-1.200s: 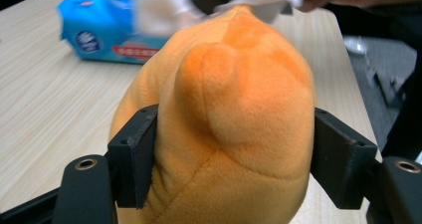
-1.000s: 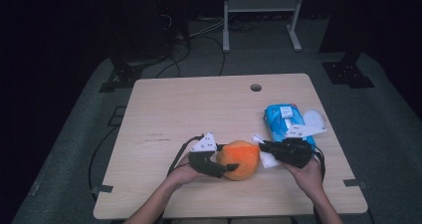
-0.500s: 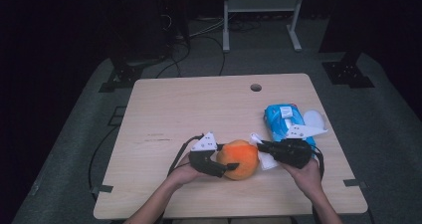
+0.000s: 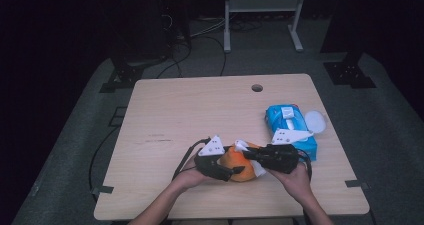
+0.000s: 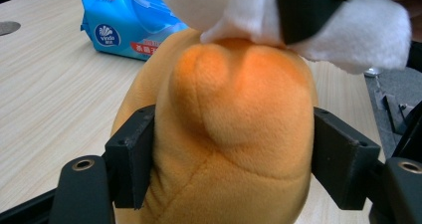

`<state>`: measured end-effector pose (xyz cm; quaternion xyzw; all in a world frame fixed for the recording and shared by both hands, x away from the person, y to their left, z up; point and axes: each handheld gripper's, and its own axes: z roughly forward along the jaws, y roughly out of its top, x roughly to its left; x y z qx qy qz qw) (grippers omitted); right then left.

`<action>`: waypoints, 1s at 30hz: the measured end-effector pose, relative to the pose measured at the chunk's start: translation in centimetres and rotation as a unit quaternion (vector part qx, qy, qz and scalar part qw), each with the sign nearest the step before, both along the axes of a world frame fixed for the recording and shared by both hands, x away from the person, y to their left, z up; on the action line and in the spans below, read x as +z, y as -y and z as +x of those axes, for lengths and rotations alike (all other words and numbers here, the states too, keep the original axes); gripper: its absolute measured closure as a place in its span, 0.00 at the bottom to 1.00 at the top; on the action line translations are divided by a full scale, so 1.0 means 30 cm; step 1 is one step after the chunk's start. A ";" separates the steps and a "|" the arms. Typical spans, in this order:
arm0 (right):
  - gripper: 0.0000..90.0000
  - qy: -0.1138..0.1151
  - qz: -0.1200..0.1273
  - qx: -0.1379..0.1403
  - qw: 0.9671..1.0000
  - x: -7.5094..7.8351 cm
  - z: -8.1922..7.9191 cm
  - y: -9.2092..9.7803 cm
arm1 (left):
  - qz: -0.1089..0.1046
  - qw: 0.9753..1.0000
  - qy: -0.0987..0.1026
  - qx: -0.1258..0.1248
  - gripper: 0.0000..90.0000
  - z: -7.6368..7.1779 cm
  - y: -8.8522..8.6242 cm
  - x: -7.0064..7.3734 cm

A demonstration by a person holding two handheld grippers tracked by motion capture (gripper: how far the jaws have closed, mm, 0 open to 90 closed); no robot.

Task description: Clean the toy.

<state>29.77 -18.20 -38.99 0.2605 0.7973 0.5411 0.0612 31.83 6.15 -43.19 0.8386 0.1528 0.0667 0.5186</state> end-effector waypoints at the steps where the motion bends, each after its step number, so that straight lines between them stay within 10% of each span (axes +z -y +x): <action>1: 0.92 0.000 0.000 -0.009 1.000 -0.002 0.007 0.013 | 0.001 1.000 0.003 -0.005 0.29 -0.001 0.000 0.000; 11: 0.92 -0.023 0.003 -0.038 0.999 -0.035 0.046 0.085 | -0.014 0.999 0.006 -0.039 0.31 0.006 -0.013 -0.006; 21: 0.92 0.019 -0.015 0.015 1.000 0.024 -0.026 -0.056 | 0.003 0.999 0.026 -0.021 0.36 -0.019 0.029 0.002; 30: 0.92 -0.005 -0.020 -0.055 0.998 -0.002 0.022 0.061 | -0.011 1.000 0.016 -0.023 0.36 -0.006 0.020 -0.008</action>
